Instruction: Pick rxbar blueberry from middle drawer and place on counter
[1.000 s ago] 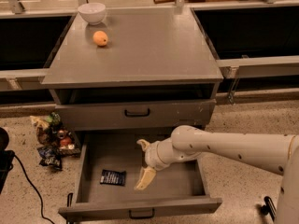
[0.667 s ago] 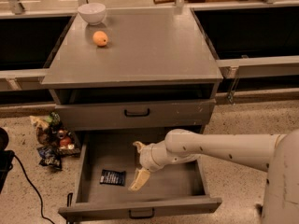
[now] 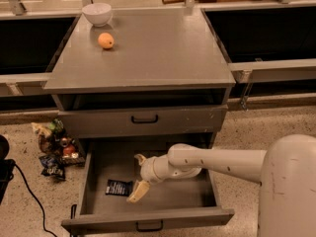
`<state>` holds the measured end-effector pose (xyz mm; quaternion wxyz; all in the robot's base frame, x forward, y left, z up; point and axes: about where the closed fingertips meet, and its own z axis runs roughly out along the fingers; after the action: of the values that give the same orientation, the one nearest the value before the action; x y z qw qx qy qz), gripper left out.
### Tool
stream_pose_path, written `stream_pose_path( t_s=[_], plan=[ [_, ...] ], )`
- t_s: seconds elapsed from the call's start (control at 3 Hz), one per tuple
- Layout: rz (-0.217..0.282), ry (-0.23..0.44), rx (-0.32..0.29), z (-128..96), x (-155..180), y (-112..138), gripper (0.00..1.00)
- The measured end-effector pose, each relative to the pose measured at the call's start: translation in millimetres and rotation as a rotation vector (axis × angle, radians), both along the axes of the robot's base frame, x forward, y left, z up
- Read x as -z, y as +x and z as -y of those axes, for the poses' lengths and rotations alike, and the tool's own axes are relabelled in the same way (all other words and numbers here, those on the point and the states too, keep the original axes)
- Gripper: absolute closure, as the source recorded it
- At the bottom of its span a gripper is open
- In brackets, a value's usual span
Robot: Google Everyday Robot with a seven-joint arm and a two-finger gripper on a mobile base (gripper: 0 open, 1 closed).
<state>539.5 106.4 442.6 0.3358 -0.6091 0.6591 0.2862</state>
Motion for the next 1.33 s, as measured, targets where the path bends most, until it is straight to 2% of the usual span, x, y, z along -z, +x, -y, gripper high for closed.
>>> stream_pose_path(
  t_s=[0.33, 0.67, 1.0, 1.33],
  plan=[
    [0.000, 0.000, 0.000, 0, 0, 0, 0.00],
    [-0.006, 0.009, 0.004, -10, 23, 3, 0.00],
    [0.014, -0.020, 0.005, -27, 53, 9, 0.00],
    [0.023, -0.014, -0.001, -43, 78, 16, 0.00]
  ],
)
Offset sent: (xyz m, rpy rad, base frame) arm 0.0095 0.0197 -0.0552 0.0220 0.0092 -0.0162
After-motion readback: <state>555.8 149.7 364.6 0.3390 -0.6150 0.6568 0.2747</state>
